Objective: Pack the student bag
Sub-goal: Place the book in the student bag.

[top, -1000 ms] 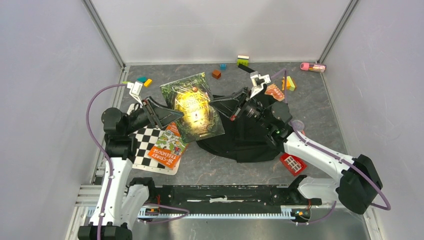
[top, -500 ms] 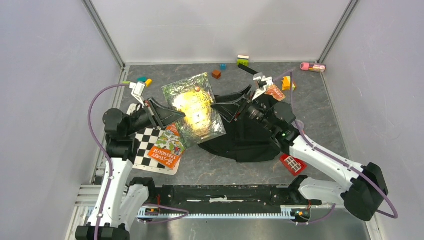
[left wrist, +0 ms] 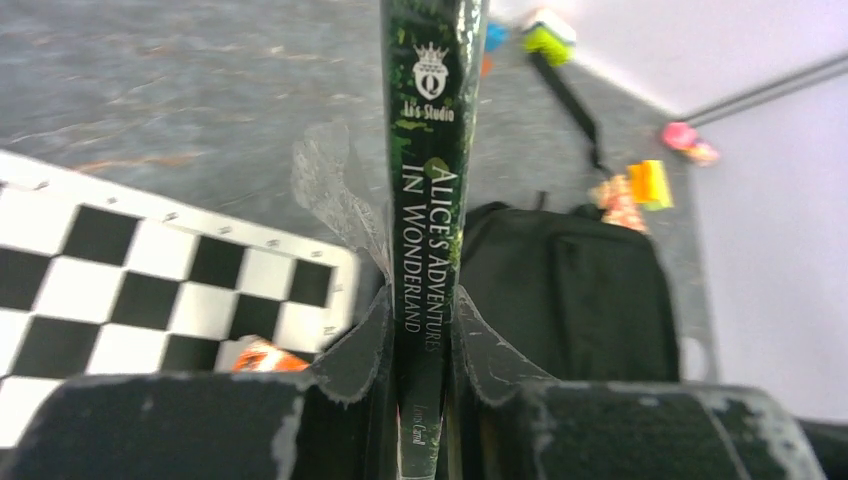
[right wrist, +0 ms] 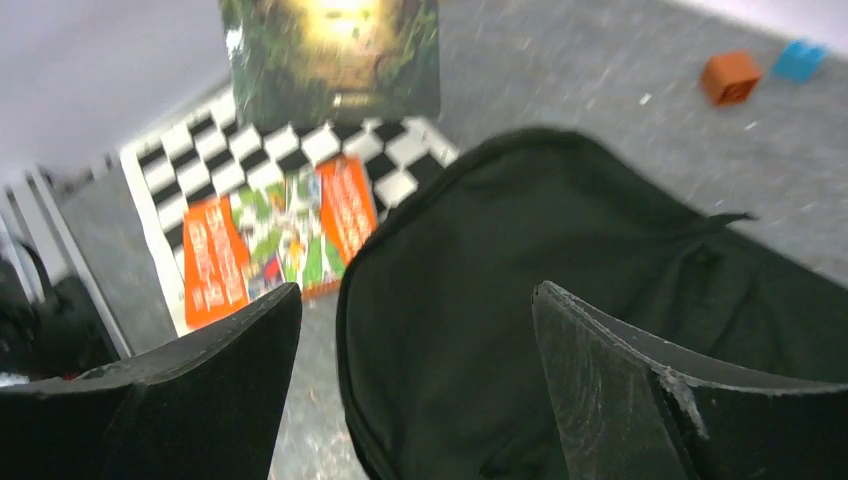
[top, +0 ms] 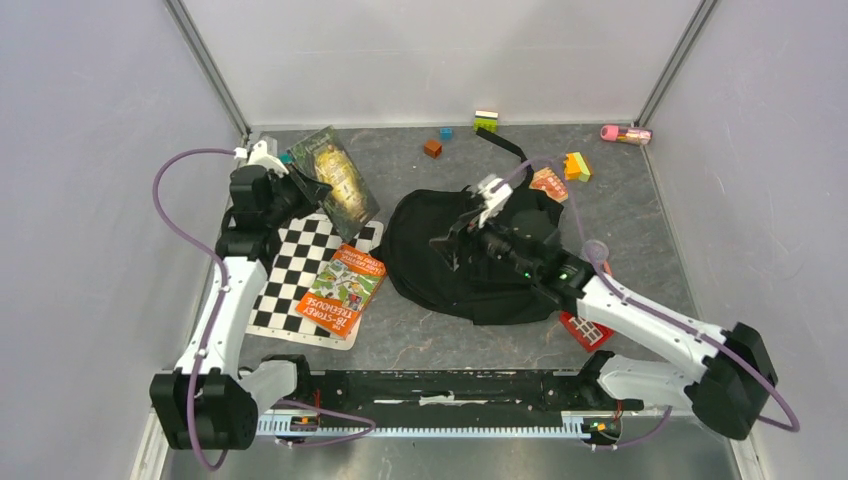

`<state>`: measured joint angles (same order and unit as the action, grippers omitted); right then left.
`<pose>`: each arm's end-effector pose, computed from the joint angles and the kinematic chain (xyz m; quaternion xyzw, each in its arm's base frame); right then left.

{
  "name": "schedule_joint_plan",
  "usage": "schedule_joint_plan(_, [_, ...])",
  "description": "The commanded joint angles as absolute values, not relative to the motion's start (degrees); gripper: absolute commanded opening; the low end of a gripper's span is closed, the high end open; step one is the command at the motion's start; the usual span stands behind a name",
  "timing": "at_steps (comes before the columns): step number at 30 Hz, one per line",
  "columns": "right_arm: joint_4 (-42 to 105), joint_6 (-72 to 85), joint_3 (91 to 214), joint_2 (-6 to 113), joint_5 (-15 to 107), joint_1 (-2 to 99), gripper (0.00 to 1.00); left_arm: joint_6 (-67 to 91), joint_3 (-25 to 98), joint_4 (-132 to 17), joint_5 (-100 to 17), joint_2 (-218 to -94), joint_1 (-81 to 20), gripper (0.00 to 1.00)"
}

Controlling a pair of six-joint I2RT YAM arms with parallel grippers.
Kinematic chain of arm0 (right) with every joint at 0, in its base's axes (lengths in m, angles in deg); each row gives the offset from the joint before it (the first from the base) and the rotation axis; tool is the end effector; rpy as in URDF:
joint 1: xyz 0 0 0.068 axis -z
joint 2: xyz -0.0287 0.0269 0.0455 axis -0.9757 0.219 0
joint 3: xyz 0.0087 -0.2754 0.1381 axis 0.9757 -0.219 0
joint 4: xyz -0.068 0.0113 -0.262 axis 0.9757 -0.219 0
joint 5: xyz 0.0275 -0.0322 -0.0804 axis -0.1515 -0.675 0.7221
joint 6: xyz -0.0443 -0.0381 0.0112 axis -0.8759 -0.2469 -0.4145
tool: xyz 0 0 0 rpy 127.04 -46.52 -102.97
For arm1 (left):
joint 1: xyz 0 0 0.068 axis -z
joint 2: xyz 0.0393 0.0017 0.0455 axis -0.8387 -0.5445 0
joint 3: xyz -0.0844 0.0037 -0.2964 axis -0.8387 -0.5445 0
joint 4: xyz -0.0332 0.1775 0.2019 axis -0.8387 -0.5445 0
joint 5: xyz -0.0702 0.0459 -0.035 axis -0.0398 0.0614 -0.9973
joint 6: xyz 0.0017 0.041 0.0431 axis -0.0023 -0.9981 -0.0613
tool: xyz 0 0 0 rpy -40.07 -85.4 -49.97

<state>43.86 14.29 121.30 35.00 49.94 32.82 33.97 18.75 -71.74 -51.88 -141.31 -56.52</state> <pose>0.1826 0.1831 0.3465 -0.2099 0.7132 0.3484 0.5708 0.2421 -0.0161 0.3710 -0.1344 0.7950 -0.2945 0.5130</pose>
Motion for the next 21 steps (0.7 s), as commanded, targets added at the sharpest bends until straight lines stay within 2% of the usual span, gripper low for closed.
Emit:
schedule_joint_plan(1, [38.7, 7.0, 123.3, 40.3, 51.5, 27.3, 0.9, 25.0, 15.9, -66.4, -43.7, -141.7, -56.9, 0.02])
schedule_joint_plan(12, [34.2, -2.9, 131.0, 58.4, 52.8, 21.1, 0.84, 26.1, 14.7, -65.8, -44.5, -143.0, -59.7, 0.02])
schedule_joint_plan(21, [32.3, -5.5, 136.9, 66.9, 62.7, 17.6, 0.82, 27.1, 14.0, -64.1, -46.8, -143.4, -61.8, 0.02])
